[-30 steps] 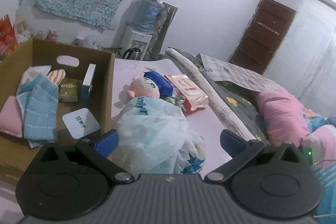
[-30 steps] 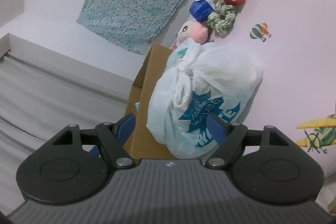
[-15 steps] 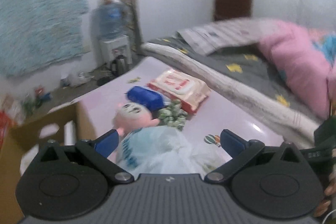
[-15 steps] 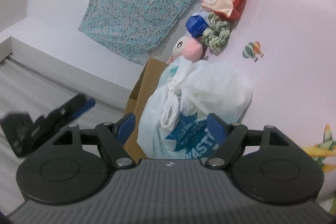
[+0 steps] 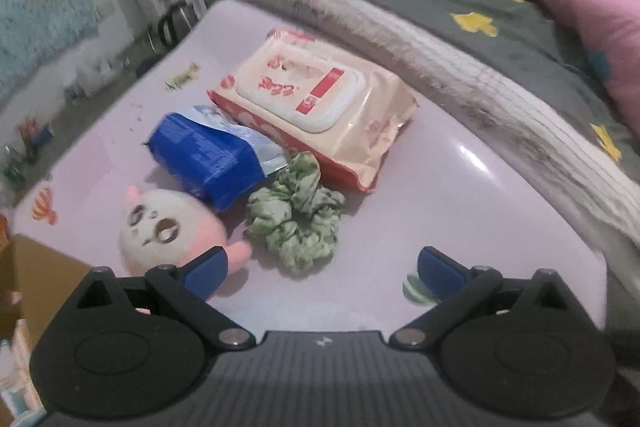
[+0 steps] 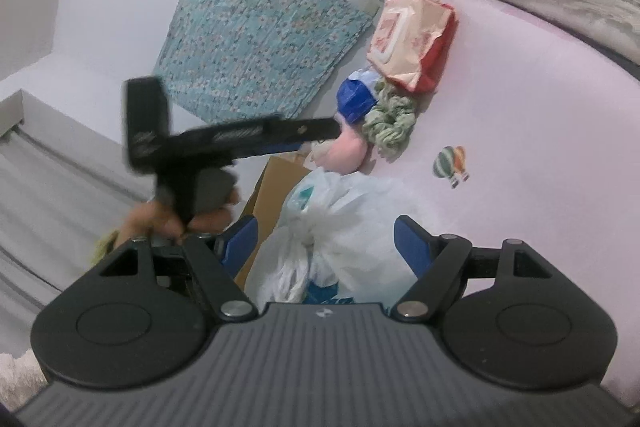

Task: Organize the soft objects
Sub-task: 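Close the left tool on the green scrunchie and lift it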

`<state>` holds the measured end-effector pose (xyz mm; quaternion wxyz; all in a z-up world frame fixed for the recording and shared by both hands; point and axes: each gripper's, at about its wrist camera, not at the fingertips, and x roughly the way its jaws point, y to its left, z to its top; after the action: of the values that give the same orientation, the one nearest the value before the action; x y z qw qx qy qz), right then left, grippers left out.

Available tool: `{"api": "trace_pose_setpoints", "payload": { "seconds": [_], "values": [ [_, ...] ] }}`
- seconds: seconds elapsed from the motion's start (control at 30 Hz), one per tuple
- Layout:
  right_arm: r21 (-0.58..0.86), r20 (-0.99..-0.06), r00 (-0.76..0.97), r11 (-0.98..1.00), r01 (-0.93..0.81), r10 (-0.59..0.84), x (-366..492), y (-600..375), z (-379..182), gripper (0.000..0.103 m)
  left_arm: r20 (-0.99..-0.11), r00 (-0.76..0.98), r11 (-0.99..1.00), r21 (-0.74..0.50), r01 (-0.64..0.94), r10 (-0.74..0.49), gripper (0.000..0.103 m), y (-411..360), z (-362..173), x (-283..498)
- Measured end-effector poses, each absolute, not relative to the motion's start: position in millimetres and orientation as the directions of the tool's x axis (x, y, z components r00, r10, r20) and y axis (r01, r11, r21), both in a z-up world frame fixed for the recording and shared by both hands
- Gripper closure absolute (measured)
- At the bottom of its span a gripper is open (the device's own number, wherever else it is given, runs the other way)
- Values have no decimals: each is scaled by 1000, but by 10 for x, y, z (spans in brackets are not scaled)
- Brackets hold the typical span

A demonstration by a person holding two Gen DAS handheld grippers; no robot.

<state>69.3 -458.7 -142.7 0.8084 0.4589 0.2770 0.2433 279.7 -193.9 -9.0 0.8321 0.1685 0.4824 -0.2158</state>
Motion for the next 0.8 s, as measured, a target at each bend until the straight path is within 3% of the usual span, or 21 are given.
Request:
{"api": "trace_pose_setpoints", "payload": {
  "seconds": [0.43, 0.6, 0.67, 0.8],
  "values": [
    [895, -224, 734, 433, -106, 641, 823, -4721, -1630, 27, -926, 376, 840, 174, 514, -39, 12, -2310, -624, 3360],
    [898, -223, 735, 428, -101, 640, 818, -4756, -1657, 27, -943, 331, 877, 145, 458, -17, 19, -2270, -758, 3522],
    [899, -222, 737, 427, -100, 639, 815, -4770, -1661, 27, -948, 315, 902, 98, 422, -44, 24, -2203, -755, 3580],
    [900, -220, 741, 425, -96, 634, 801, -4794, -1659, 27, -953, 296, 926, 54, 374, -65, 45, -2116, -728, 3652]
  ]
}}
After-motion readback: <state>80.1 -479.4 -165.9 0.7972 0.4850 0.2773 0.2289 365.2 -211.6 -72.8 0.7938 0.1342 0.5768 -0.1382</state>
